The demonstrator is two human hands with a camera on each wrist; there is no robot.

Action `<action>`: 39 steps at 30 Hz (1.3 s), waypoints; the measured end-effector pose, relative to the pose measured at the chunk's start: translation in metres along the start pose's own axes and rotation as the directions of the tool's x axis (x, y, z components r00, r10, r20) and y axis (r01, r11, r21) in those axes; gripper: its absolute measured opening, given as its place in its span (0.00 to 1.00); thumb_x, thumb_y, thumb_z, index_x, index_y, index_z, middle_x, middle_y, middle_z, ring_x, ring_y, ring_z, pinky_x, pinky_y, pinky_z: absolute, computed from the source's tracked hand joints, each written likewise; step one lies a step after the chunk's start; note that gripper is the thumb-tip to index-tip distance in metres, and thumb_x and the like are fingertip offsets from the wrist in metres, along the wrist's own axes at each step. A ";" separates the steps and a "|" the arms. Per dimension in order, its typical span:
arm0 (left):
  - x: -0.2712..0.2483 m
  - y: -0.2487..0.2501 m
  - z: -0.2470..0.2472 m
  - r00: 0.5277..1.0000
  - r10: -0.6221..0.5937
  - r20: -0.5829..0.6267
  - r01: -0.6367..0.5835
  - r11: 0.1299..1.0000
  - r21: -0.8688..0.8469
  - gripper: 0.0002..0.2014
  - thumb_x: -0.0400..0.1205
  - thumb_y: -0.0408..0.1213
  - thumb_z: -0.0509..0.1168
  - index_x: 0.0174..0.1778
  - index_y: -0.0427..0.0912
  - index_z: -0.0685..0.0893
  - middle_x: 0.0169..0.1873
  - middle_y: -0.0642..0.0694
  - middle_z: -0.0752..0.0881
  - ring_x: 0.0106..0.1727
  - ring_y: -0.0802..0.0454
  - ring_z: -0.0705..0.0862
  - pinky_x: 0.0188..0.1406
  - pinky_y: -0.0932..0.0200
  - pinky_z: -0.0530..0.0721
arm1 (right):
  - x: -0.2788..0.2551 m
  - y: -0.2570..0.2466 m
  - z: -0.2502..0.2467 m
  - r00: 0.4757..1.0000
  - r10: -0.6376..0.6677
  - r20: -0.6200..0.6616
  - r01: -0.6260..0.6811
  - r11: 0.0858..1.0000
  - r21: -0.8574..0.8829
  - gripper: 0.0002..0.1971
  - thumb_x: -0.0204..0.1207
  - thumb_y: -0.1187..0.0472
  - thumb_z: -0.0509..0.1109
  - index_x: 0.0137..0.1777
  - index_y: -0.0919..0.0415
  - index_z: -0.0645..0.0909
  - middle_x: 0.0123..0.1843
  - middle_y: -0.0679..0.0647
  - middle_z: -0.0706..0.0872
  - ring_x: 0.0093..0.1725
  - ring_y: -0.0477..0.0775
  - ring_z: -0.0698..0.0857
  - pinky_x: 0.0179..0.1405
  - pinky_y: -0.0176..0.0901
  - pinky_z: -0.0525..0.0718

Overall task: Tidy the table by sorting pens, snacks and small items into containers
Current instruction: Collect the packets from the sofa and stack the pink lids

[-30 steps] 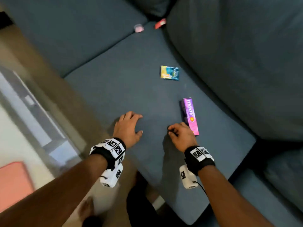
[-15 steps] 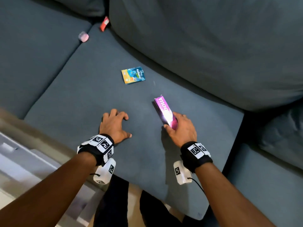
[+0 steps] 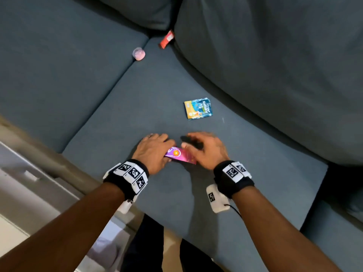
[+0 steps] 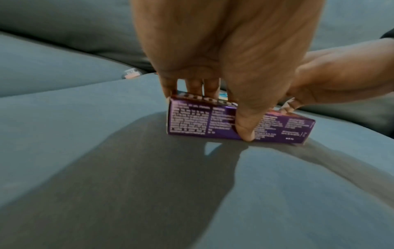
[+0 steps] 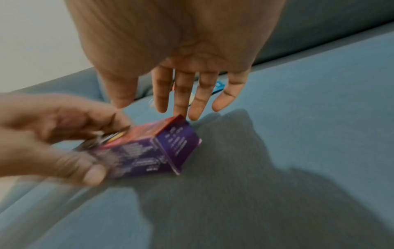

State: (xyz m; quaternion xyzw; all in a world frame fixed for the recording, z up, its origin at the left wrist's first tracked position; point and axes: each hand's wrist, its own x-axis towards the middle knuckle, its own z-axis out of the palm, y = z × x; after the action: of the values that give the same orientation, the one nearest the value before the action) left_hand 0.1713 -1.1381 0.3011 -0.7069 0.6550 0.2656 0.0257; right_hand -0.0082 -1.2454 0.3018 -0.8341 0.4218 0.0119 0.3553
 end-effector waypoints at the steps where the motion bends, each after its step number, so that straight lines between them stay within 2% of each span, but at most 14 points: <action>1: 0.001 -0.007 -0.004 1.000 -0.029 0.009 0.030 0.999 -0.041 0.20 0.77 0.50 0.68 0.64 0.52 0.76 0.56 0.49 0.78 0.61 0.43 0.79 0.62 0.48 0.75 | 0.014 0.002 -0.004 0.994 0.018 -0.112 -0.019 1.000 -0.013 0.23 0.73 0.39 0.68 0.65 0.48 0.84 0.59 0.52 0.87 0.59 0.59 0.84 0.61 0.48 0.80; 3: 0.001 -0.020 -0.012 0.993 -0.118 0.008 0.118 0.985 -0.129 0.20 0.77 0.51 0.68 0.62 0.50 0.76 0.55 0.48 0.80 0.59 0.43 0.80 0.56 0.50 0.77 | 0.043 0.008 -0.016 0.966 0.079 -0.245 -0.087 0.996 -0.022 0.25 0.73 0.49 0.71 0.70 0.53 0.81 0.64 0.58 0.83 0.61 0.64 0.81 0.64 0.48 0.75; 6: -0.006 -0.045 -0.019 0.960 -0.280 0.017 0.271 0.910 -0.313 0.17 0.76 0.51 0.68 0.54 0.47 0.75 0.52 0.45 0.83 0.55 0.39 0.83 0.50 0.49 0.79 | 0.079 0.006 -0.027 0.956 0.220 -0.194 -0.230 0.973 -0.032 0.31 0.71 0.54 0.76 0.76 0.51 0.75 0.70 0.59 0.76 0.66 0.63 0.77 0.69 0.45 0.70; 10: -0.017 -0.076 -0.022 0.841 -0.537 0.066 0.460 0.645 -0.610 0.14 0.77 0.50 0.69 0.50 0.47 0.74 0.47 0.44 0.85 0.49 0.40 0.84 0.48 0.50 0.78 | 0.107 0.001 -0.021 0.925 0.367 -0.096 -0.360 0.930 0.078 0.30 0.67 0.57 0.81 0.70 0.49 0.77 0.63 0.55 0.78 0.61 0.57 0.81 0.66 0.45 0.77; 14: -0.020 -0.095 -0.029 0.761 -0.636 0.124 0.449 0.380 -0.809 0.15 0.74 0.49 0.68 0.50 0.46 0.74 0.42 0.47 0.83 0.47 0.42 0.83 0.46 0.52 0.76 | 0.122 -0.010 -0.008 0.917 0.399 0.014 -0.386 0.877 0.285 0.20 0.64 0.64 0.82 0.53 0.47 0.83 0.47 0.49 0.87 0.48 0.51 0.87 0.56 0.47 0.85; 17: -0.016 -0.104 -0.034 0.788 -0.596 0.157 0.313 0.167 -0.935 0.20 0.63 0.52 0.69 0.48 0.53 0.72 0.39 0.46 0.87 0.43 0.41 0.89 0.54 0.38 0.85 | 0.122 -0.030 0.006 0.956 0.272 0.110 -0.292 0.918 0.267 0.16 0.63 0.64 0.83 0.47 0.47 0.85 0.41 0.46 0.89 0.41 0.45 0.85 0.50 0.41 0.85; 19: -0.011 -0.109 -0.035 0.810 -0.571 0.134 0.283 0.181 -0.942 0.25 0.61 0.53 0.73 0.51 0.57 0.71 0.39 0.50 0.86 0.42 0.43 0.89 0.53 0.39 0.86 | 0.121 -0.050 0.014 0.964 0.161 0.212 -0.213 0.944 0.251 0.14 0.64 0.64 0.83 0.47 0.48 0.87 0.41 0.47 0.90 0.40 0.44 0.86 0.48 0.38 0.83; 21: -0.005 -0.110 -0.039 0.826 -0.557 0.084 0.293 0.297 -0.909 0.30 0.61 0.51 0.77 0.56 0.55 0.71 0.41 0.52 0.85 0.43 0.46 0.86 0.50 0.47 0.85 | 0.126 -0.072 0.020 0.952 0.040 0.302 -0.123 0.957 0.263 0.12 0.65 0.62 0.82 0.46 0.48 0.88 0.40 0.49 0.92 0.40 0.46 0.87 0.47 0.43 0.87; 25: 0.005 -0.116 -0.042 0.836 -0.548 0.037 0.317 0.427 -0.847 0.26 0.68 0.40 0.80 0.58 0.49 0.77 0.45 0.53 0.88 0.46 0.51 0.86 0.48 0.56 0.81 | 0.155 -0.105 0.028 0.919 -0.093 0.384 -0.028 0.954 0.299 0.13 0.63 0.61 0.84 0.42 0.43 0.88 0.40 0.48 0.93 0.41 0.50 0.90 0.51 0.53 0.89; 29: 0.009 -0.135 -0.032 0.727 -0.680 0.088 0.321 0.224 -0.920 0.21 0.62 0.42 0.76 0.48 0.49 0.77 0.40 0.50 0.88 0.37 0.47 0.85 0.45 0.40 0.87 | 0.203 -0.117 0.030 0.941 -0.060 0.333 -0.095 0.898 0.429 0.15 0.68 0.66 0.82 0.52 0.51 0.86 0.40 0.50 0.90 0.41 0.49 0.87 0.60 0.58 0.87; 31: 0.010 -0.138 -0.028 0.690 -0.716 0.108 0.285 0.131 -0.950 0.20 0.60 0.43 0.73 0.47 0.48 0.77 0.39 0.49 0.88 0.33 0.47 0.83 0.42 0.37 0.88 | 0.232 -0.119 0.021 0.991 -0.023 0.131 -0.015 0.958 0.288 0.15 0.71 0.62 0.80 0.58 0.54 0.86 0.45 0.50 0.89 0.43 0.49 0.85 0.59 0.53 0.86; 33: 0.013 -0.140 -0.027 0.672 -0.731 0.117 0.249 0.074 -0.966 0.20 0.60 0.41 0.72 0.48 0.48 0.78 0.38 0.50 0.89 0.28 0.49 0.81 0.38 0.42 0.89 | 0.264 -0.126 0.010 0.992 -0.115 -0.046 0.116 0.993 0.013 0.19 0.71 0.60 0.77 0.63 0.55 0.85 0.55 0.54 0.88 0.53 0.56 0.86 0.62 0.48 0.82; 35: 0.015 -0.141 -0.024 0.662 -0.740 0.116 0.226 0.050 -0.973 0.20 0.61 0.40 0.73 0.49 0.48 0.79 0.38 0.52 0.89 0.27 0.52 0.81 0.37 0.47 0.86 | 0.294 -0.135 0.010 0.973 -0.228 -0.028 0.221 0.961 -0.166 0.24 0.69 0.59 0.75 0.67 0.56 0.83 0.63 0.59 0.84 0.62 0.63 0.83 0.65 0.47 0.76; 39: 0.018 -0.145 -0.018 0.684 -0.718 0.132 0.224 0.034 -0.974 0.17 0.66 0.32 0.76 0.45 0.49 0.77 0.38 0.49 0.89 0.27 0.49 0.82 0.29 0.50 0.86 | 0.331 -0.151 0.022 0.982 -0.174 0.073 0.188 0.913 -0.362 0.20 0.71 0.60 0.72 0.64 0.52 0.82 0.66 0.60 0.79 0.63 0.68 0.80 0.63 0.49 0.76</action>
State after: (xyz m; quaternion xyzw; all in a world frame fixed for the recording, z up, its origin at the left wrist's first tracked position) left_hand 0.3137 -1.1412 0.2634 -0.7809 0.0549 0.4267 -0.4529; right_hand 0.3186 -1.4032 0.2669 -0.9208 0.3260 0.0740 0.2011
